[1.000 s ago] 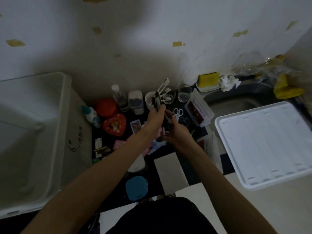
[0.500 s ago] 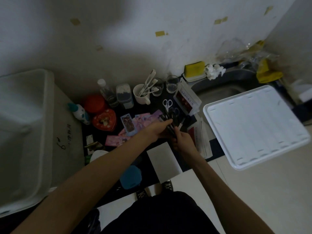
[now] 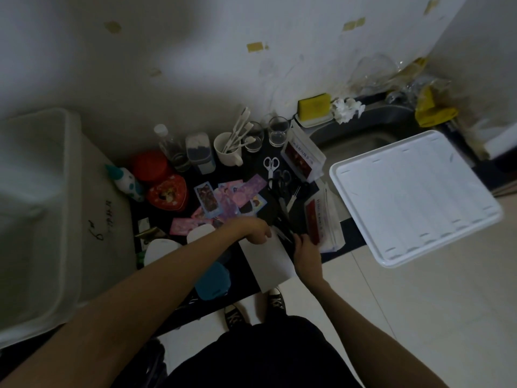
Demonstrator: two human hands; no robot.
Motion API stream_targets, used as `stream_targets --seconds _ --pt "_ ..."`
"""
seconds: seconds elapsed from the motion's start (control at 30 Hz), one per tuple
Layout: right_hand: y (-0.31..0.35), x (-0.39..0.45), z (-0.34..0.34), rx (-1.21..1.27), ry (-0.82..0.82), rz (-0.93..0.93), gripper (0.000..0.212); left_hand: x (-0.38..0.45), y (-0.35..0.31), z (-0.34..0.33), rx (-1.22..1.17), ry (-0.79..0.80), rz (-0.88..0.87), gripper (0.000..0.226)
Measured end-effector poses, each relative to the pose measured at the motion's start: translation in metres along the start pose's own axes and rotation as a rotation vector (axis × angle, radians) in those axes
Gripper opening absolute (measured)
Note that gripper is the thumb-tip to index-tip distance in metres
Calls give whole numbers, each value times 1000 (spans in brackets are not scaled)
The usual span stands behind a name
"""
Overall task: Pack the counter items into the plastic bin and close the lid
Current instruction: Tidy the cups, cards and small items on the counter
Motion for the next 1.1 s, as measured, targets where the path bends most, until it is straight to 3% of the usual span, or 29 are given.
stream_targets --seconds 0.13,0.3,0.6,0.83,1.1 --pt "3 7 3 -75 -59 70 26 -3 1 -13 119 99 -12 51" --pt "1 8 -9 -436 38 269 23 -4 2 -18 178 135 -11 53" --pt "-12 1 -15 -599 73 314 63 0 -4 -9 187 24 -35 57" --pt "3 -3 -17 -698 -43 439 39 9 -10 -1 166 -81 -51 54" --pt "19 8 -11 -529 -88 343 33 19 -1 7 113 -124 -86 46"
Point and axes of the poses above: each hand's wrist, its own x-axis towards the middle knuckle, its own z-axis out of the back of the hand, y = z × x, the point moved 7 cm from there along x, towards the middle knuckle, and after that the axes turned 2 degrees about z, right-handed, at the moved point
